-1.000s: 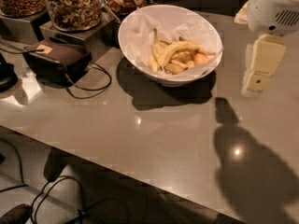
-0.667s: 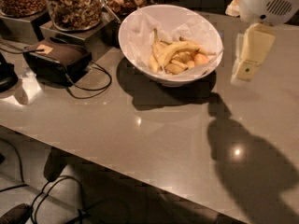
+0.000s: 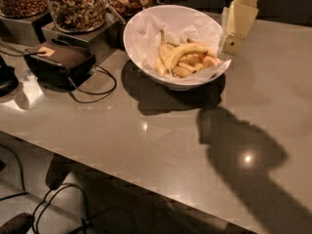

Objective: Pick banana from white bowl

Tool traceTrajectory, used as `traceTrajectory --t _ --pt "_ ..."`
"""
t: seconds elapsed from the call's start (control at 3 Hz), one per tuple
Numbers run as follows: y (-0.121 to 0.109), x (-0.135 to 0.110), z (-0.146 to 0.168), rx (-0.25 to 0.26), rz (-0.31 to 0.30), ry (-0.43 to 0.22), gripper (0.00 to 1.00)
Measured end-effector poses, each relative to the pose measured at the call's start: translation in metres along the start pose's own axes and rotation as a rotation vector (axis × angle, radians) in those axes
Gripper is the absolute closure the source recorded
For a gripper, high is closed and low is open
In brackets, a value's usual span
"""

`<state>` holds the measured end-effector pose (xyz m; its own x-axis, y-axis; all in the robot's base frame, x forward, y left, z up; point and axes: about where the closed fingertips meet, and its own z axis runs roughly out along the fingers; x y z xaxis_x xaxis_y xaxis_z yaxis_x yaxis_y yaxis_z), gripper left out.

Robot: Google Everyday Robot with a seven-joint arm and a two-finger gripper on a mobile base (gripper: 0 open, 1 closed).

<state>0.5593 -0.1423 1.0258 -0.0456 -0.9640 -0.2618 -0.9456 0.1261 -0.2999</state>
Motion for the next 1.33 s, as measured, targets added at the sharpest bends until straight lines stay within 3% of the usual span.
traceTrajectory --t 0.33,1.33 --pt "0.000 0.006 0.005 -0.003 0.011 -0.011 0.00" --pt "-0.063 0.008 0.046 -0.045 0.116 -0.046 0.00"
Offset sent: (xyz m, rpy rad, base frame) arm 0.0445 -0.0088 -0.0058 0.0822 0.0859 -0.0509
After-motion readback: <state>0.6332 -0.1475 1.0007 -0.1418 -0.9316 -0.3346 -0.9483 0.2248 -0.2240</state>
